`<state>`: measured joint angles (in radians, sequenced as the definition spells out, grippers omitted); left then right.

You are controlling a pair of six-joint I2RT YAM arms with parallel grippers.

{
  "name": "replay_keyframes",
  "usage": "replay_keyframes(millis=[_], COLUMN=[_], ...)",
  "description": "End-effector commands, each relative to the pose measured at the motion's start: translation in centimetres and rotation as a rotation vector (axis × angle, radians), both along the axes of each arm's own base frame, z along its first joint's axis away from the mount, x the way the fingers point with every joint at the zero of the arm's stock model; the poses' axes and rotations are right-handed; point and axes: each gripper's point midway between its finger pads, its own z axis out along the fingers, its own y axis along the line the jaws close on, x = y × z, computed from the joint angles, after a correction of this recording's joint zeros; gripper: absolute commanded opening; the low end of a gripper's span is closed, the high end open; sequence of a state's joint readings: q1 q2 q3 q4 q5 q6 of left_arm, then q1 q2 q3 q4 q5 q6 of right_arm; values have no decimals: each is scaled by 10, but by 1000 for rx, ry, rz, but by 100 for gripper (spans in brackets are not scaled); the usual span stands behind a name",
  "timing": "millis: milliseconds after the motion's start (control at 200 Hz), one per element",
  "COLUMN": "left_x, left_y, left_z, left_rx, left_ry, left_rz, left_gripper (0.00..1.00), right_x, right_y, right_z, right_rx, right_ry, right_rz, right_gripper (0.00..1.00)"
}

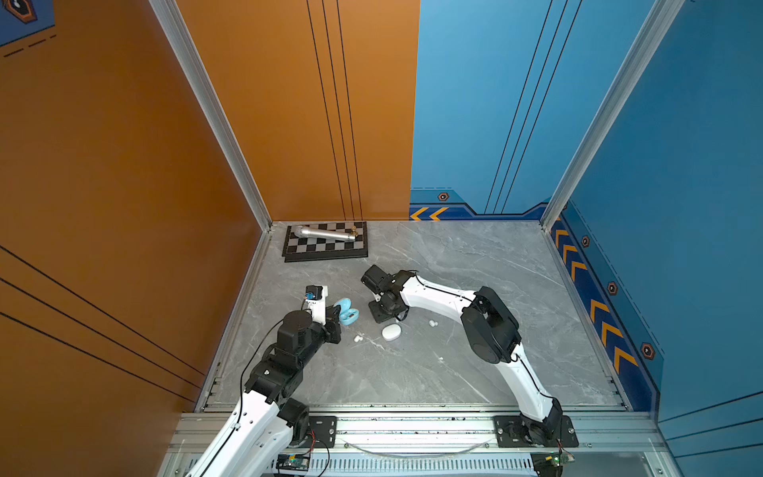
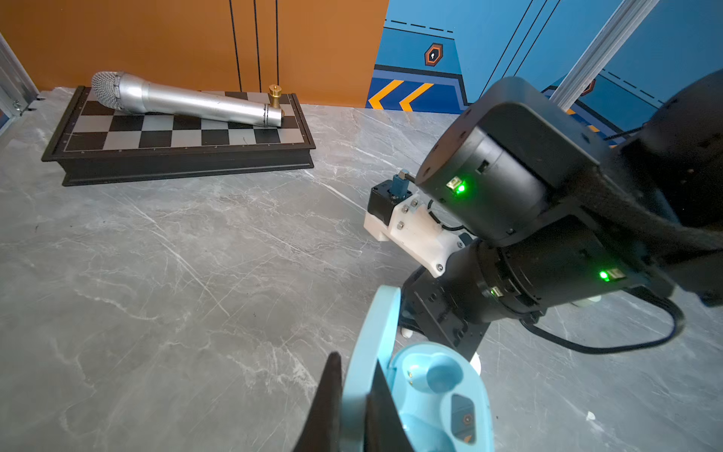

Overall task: Insert wireless bluetooth earbuds into charging case
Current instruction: Pick up the wireless bluetooth earbud from the center of the table.

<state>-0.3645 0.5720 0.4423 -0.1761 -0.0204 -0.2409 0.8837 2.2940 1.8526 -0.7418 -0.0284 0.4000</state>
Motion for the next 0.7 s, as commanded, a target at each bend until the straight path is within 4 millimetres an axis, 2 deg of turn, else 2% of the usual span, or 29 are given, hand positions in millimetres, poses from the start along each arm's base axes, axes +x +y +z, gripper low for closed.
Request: replay_keyframes(millis=[0,250,280,290,335,345,365,501,696], left_x=[2,10,12,13,16,17,18,28,40], left_y=[-5,-27,-29,-30,-34,-35,-37,-57,-90], left_z=[5,11,13,14,16,16,16,18,26], left_rx=[16,89,95,97,102,103,106,132,141], left_ry=[-23,-79,-93,-98,-119,-123,-128,-158,-210], left_rz=[-41,-179,-187,-188,-201,-205,-213,-272,-335], left_gripper=[0,0,0,0,0,0,0,0,0], right_x=[8,23,23,24,24,22,19,7,-21], right_y=[-6,-30,-35,-37,-41,-45,-49,-65,-67], right_z=[26,89,90,101,119,114,116,145,171], right_rx=[21,114,115,133,163,151,155,208,276], right_ry=[-17,-79,-76,-91,-108,-98,-97,-107,-101], right_rz=[-50,-123,-132,-135,-144,-149,-153,-174,-148], right_gripper=[8,8,8,8,9,8,9,9,10])
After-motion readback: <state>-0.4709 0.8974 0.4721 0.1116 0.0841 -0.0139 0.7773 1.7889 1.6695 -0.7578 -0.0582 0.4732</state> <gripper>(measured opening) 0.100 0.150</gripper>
